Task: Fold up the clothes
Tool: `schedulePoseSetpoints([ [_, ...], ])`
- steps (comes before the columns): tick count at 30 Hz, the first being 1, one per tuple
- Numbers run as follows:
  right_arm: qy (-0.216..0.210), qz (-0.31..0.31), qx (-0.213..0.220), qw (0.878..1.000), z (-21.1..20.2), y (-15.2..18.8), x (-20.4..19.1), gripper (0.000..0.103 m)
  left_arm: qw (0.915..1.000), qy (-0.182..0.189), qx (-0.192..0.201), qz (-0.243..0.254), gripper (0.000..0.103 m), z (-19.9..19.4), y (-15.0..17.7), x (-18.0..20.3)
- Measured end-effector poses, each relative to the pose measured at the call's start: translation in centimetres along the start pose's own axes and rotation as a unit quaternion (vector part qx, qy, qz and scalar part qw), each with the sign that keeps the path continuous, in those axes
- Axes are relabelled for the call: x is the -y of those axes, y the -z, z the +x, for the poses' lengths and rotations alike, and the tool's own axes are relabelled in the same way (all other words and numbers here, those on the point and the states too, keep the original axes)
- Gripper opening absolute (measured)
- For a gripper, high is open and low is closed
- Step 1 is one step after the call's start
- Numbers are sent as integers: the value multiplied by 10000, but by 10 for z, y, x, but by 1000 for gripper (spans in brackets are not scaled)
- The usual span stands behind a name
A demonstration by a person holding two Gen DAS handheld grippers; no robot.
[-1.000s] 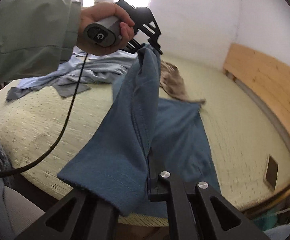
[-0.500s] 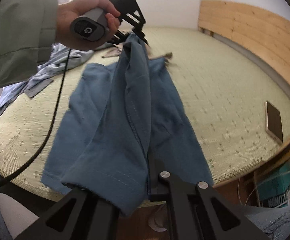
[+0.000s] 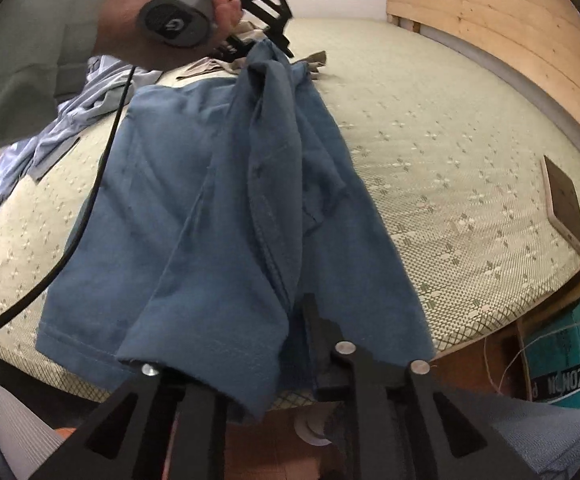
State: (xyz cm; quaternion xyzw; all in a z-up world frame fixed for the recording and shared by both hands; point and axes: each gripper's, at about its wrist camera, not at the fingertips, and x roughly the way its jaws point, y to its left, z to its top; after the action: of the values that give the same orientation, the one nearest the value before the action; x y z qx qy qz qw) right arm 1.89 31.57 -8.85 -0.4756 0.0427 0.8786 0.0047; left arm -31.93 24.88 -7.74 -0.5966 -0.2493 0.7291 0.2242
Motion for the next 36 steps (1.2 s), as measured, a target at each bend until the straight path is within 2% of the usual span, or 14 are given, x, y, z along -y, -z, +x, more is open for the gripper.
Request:
schedulePoseSetpoints([
  [1, -11, 27, -3, 10000, 0, 0, 1, 21, 9998, 171, 34, -22, 62, -5, -1, -1],
  [2, -12, 34, -4, 10000, 0, 0, 2, 21, 9992, 367, 129, -41, 76, -13, -2, -3],
  [3, -10, 33, -3, 10000, 0, 0, 2, 22, 9985, 510, 195, -43, 83, -21, -3, -4],
  [8, -24, 71, -20, 10000, 1, -2, 2, 23, 9943, 1030, 239, -140, 83, -49, -2, -23],
  [10, -38, 109, -36, 9999, 2, -3, 4, 25, 9941, 1059, 162, -149, 83, -54, 7, -33],
  [13, -59, 221, -55, 9997, 1, -5, 8, 29, 9937, 1120, -10, 98, 83, -58, 25, -40],
  [16, -57, 349, -54, 9994, 0, -7, 13, 32, 9938, 1055, -328, 130, 83, -44, 40, -44],
  [21, -38, 415, 37, 9991, -9, -5, 15, 32, 9868, 1314, -878, 356, 83, -16, 59, -7],
  [26, -22, 485, 97, 9988, -13, -6, 18, 33, 9754, 1577, -1425, 584, 83, 12, 79, 30],
  [28, -29, 516, 128, 9986, -14, -8, 19, 33, 9693, 1725, -1565, 791, 83, 9, 85, 47],
  [31, -26, 575, 200, 9981, -18, -9, 21, 33, 9662, 1876, -1490, 950, 83, -10, 85, 50],
  [33, -32, 635, 239, 9977, -20, -10, 23, 35, 9692, 1807, -1365, 964, 83, -22, 82, 43],
  [36, -83, 752, 246, 9968, -22, -9, 26, 36, 9753, 1440, -1352, 993, 83, -46, 93, 15],
])
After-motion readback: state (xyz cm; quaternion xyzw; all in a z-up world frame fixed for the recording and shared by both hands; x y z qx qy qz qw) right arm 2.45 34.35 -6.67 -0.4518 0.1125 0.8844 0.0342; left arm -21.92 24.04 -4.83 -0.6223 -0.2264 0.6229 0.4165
